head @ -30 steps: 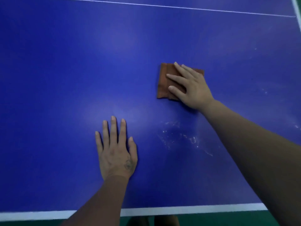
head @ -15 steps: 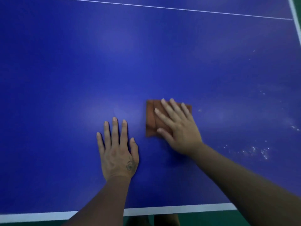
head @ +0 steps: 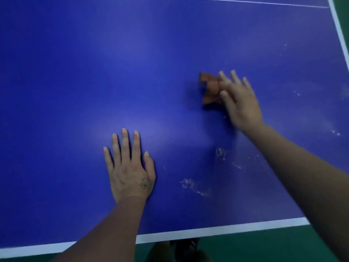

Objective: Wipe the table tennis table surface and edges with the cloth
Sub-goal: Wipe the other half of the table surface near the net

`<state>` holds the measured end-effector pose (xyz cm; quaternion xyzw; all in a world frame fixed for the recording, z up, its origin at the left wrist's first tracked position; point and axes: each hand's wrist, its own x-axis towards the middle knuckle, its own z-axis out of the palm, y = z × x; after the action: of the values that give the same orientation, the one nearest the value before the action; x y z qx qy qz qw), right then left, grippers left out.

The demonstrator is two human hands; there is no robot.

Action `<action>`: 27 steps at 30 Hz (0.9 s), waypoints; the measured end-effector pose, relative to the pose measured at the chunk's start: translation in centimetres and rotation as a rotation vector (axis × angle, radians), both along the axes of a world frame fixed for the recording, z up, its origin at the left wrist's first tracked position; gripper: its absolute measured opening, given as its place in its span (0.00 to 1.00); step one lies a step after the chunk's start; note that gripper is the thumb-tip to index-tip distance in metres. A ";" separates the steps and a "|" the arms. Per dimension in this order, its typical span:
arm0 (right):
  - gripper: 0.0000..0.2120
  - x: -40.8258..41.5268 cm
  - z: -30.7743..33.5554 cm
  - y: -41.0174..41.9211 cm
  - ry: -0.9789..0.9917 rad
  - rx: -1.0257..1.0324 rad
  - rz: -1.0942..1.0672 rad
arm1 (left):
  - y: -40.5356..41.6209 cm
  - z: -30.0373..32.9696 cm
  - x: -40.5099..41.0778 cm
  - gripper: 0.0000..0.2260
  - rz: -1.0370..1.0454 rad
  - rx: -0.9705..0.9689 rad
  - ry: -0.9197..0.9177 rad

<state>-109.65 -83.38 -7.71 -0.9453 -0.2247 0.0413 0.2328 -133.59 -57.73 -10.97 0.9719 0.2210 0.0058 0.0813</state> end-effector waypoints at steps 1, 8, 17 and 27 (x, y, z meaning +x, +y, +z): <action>0.18 1.9 -0.3 -1.0 0.010 -0.045 -0.033 | 0.0 -0.1 0.0 0.30 0.000 0.002 -0.005; 0.27 2.2 -3.0 -3.0 -0.048 -0.218 -0.096 | 0.3 -0.6 -0.1 0.30 -0.004 0.029 -0.035; 0.29 -14.2 -4.4 -4.0 -0.087 -0.257 -0.007 | 0.1 -0.2 -0.1 0.30 0.003 0.023 -0.048; 0.21 -19.0 -1.3 -0.6 0.137 0.138 -0.060 | 0.0 -0.1 -0.2 0.29 0.005 -0.011 -0.058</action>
<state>-128.65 -83.93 -9.00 -0.9284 -0.1819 0.0833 0.3132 -133.80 -57.75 -11.04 0.9702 0.2212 0.0328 0.0930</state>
